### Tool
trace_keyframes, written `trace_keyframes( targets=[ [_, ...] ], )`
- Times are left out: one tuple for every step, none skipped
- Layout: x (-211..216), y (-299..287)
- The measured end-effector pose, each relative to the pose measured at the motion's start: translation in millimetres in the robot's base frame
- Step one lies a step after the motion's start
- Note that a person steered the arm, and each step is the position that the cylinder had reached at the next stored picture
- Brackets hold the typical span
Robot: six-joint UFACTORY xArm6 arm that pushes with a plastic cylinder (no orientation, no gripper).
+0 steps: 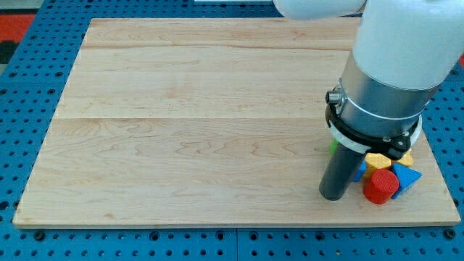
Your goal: Place the blue triangle in between blue cube and red circle
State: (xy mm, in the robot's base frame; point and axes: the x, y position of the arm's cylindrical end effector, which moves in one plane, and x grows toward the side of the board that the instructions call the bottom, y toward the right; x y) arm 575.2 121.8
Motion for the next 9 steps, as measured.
trace_keyframes(
  targets=[
    [-19.9, -81.8],
    [-103.9, -118.5],
    [-215.9, -65.6],
    [-269.1, 24.6],
    [-278.1, 144.6],
    [-243.4, 221.3],
    [-168.6, 223.4],
    [-92.2, 218.2],
    [-81.5, 220.0]
  ],
)
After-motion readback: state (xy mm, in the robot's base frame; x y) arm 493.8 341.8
